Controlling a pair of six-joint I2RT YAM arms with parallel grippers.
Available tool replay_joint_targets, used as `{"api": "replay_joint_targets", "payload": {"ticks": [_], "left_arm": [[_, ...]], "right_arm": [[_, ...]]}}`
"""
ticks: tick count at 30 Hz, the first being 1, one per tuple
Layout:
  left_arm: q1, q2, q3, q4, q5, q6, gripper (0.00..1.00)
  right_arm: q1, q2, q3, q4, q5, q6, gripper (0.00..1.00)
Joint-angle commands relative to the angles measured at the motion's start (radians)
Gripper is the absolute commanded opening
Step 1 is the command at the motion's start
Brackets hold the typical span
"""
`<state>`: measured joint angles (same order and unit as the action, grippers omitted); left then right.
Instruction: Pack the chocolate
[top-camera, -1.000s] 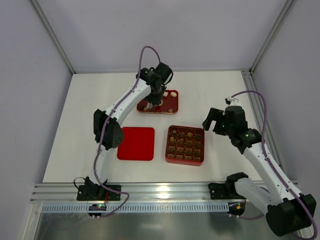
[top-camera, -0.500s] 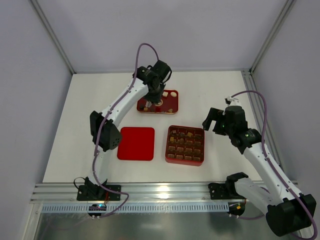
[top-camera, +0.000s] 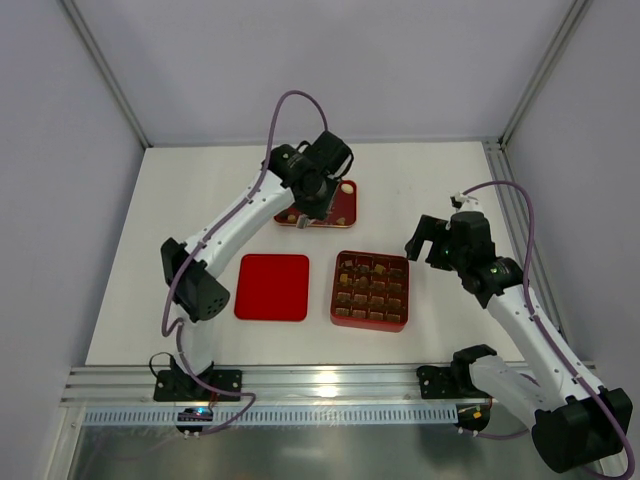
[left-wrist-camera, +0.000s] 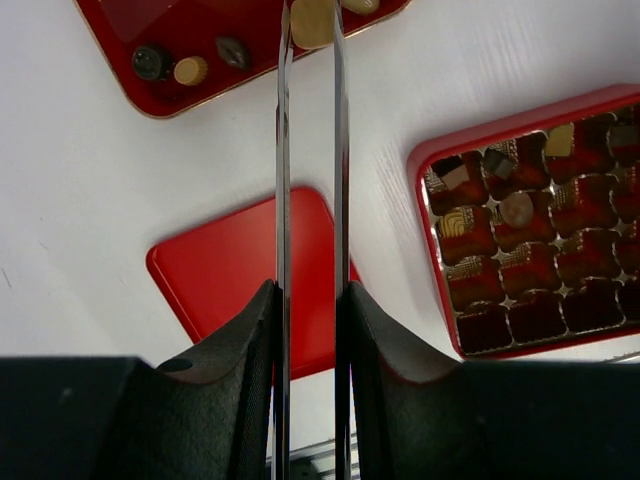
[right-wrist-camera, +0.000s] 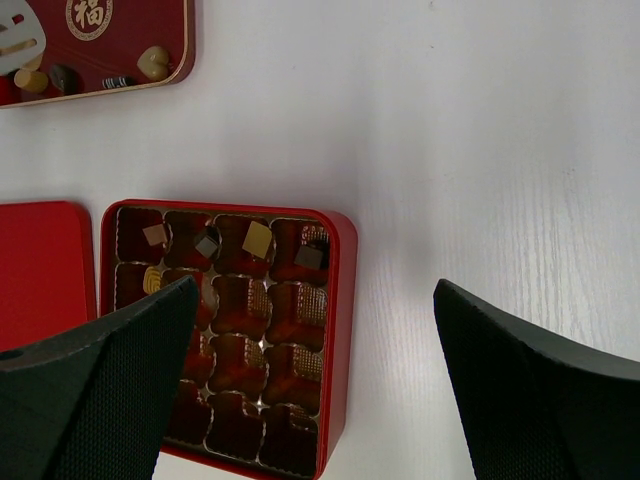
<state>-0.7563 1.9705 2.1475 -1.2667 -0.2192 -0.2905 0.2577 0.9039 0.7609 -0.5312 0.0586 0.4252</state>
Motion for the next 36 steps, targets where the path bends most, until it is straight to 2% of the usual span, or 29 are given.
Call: {"api": "replay_joint_targets", "payload": {"ticks": [1, 19, 27, 36], "left_arm": [[-0.056, -0.103, -0.05, 0.027, -0.025, -0.044, 0.27], [-0.337, -0.272, -0.245, 0.062, -0.109, -0.202, 0.27], [-0.457, -0.251, -0.297, 0.107, -0.115, -0.262, 0.27], [-0.515, -0.188, -0.298, 0.136, -0.1, -0.277, 0.27]], "right_arm": [[-0.003, -0.005, 0.046, 0.027, 0.023, 0.017, 1.0], [-0.003, -0.066, 0.058, -0.027, 0.055, 0.038, 1.0], [-0.003, -0.091, 0.052, -0.05, 0.069, 0.038, 1.0], [-0.003, -0.115, 0.038, -0.067, 0.076, 0.035, 1.0]]}}
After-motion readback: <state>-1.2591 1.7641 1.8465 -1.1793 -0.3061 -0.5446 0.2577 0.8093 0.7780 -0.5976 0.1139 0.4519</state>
